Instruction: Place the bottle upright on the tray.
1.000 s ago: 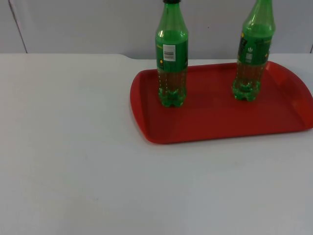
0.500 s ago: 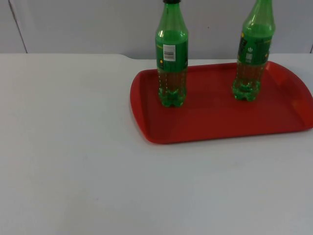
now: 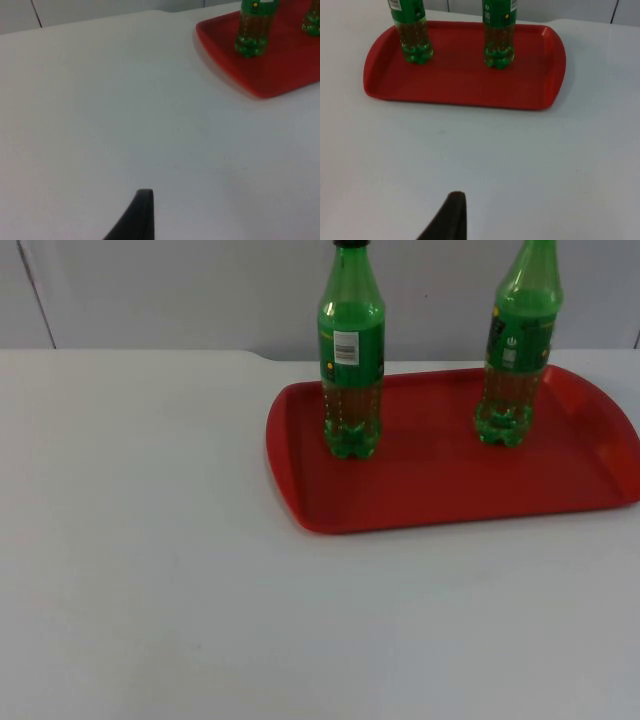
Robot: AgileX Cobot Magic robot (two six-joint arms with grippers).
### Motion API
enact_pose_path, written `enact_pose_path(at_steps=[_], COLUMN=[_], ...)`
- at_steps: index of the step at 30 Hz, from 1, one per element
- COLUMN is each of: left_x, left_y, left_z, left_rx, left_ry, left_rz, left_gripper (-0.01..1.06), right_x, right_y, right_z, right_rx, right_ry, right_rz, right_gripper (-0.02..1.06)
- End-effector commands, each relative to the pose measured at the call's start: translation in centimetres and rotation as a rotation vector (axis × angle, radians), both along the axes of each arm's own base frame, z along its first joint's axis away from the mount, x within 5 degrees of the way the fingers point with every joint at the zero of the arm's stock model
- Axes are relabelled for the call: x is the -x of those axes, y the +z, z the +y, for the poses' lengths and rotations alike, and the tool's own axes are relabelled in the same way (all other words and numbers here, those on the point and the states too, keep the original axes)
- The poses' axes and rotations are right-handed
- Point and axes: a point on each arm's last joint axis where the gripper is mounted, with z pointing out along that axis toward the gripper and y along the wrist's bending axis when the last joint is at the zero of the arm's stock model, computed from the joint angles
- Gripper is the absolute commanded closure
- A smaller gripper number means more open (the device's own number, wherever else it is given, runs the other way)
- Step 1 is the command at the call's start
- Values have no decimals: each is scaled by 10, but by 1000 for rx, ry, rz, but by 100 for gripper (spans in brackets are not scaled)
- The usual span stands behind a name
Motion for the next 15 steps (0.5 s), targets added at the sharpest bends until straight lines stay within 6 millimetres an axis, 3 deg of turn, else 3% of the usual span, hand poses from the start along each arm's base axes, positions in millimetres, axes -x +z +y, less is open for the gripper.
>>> enact_pose_path(at_steps=[1, 15], left_x=[0, 0], left_y=[-1, -1], left_z=[0, 0], left_rx=[0, 0], left_ry=[2, 2], left_rz=[-1, -1], left_gripper=[0, 0], right_x=[0, -1], right_y=[-1, -1], right_z=[0, 1], right_rx=[-3, -3], right_ry=[-2, -108], right_rz=[1, 0], right_gripper=[-1, -1])
